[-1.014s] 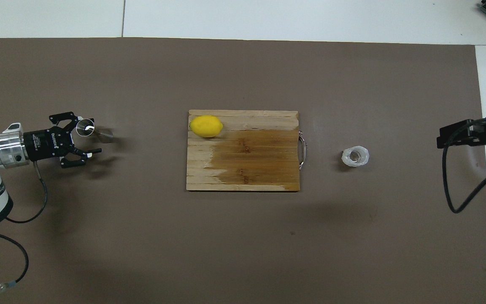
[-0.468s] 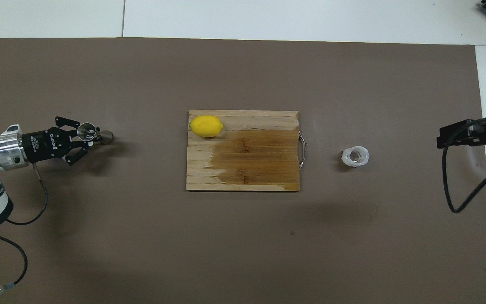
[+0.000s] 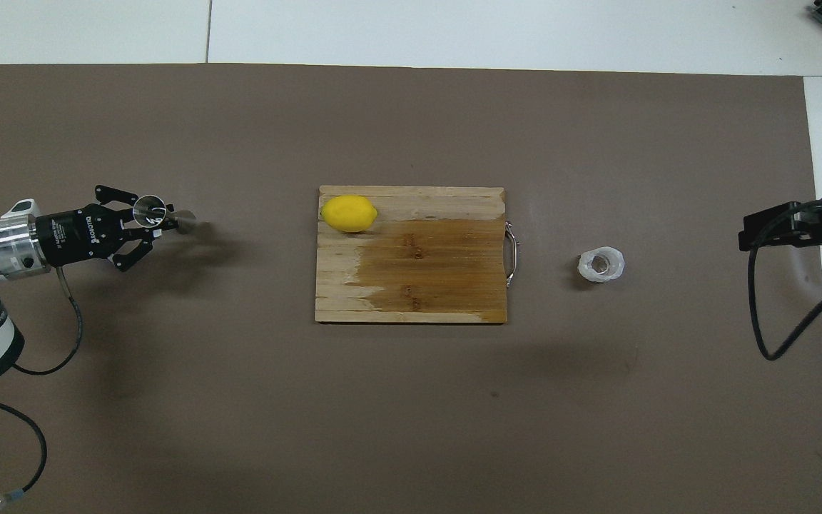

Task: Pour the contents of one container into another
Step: 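Carry the dark cup onto the cutting board beside the lemon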

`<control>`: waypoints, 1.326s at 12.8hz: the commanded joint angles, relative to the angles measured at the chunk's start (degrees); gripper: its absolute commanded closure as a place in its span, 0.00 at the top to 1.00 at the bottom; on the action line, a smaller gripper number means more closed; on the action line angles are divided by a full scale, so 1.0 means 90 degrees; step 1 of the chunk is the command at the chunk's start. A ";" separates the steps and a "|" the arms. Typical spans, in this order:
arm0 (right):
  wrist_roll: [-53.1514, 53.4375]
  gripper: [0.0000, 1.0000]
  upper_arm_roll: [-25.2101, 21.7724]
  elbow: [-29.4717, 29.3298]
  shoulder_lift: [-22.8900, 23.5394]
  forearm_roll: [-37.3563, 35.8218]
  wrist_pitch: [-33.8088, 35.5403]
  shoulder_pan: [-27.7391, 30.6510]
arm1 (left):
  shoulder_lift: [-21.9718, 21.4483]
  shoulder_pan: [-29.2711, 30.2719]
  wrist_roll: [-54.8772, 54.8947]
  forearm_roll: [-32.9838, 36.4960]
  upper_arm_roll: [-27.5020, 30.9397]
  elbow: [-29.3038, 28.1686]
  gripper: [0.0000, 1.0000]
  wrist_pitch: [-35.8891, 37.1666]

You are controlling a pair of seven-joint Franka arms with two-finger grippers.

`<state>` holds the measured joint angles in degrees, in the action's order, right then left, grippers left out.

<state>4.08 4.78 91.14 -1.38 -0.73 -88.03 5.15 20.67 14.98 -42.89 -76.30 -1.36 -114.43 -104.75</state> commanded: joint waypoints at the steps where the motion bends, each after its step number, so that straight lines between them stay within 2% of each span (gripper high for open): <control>1: 0.0084 1.00 0.0036 0.0079 -0.0071 0.0120 0.0006 0.0072 | -0.0285 -0.0432 -0.0556 -0.0281 0.0034 -0.0020 0.00 0.0076; 3: 0.0074 1.00 0.0036 0.0079 -0.0071 0.0120 0.0006 0.0072 | -0.0470 -0.0832 -0.0576 -0.0301 0.0014 0.0029 0.00 0.0018; 7: 0.0084 1.00 0.0036 0.0079 -0.0071 0.0120 0.0006 0.0082 | -0.0500 -0.1827 -0.0605 -0.0934 -0.0025 0.0068 0.00 -0.0156; 10: 0.0074 1.00 0.0036 0.0079 -0.0071 0.0120 0.0006 0.0072 | -0.0422 -0.2852 -0.0615 -0.1539 -0.0025 0.0107 0.00 -0.1062; 14: 0.0074 1.00 0.0036 0.0079 -0.0071 0.0120 0.0006 0.0072 | -0.0354 -0.3995 -0.0625 -0.2748 -0.0045 0.0030 0.00 -0.2265; 17: 0.0074 1.00 0.0036 0.0079 -0.0062 0.0120 0.0006 0.0082 | -0.0188 -0.4505 -0.0615 -0.3639 -0.0055 0.0029 0.00 -0.2764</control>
<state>4.08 4.78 91.14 -1.38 -0.73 -88.03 5.15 18.64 -23.42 -47.84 -105.40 -2.58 -114.11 -127.36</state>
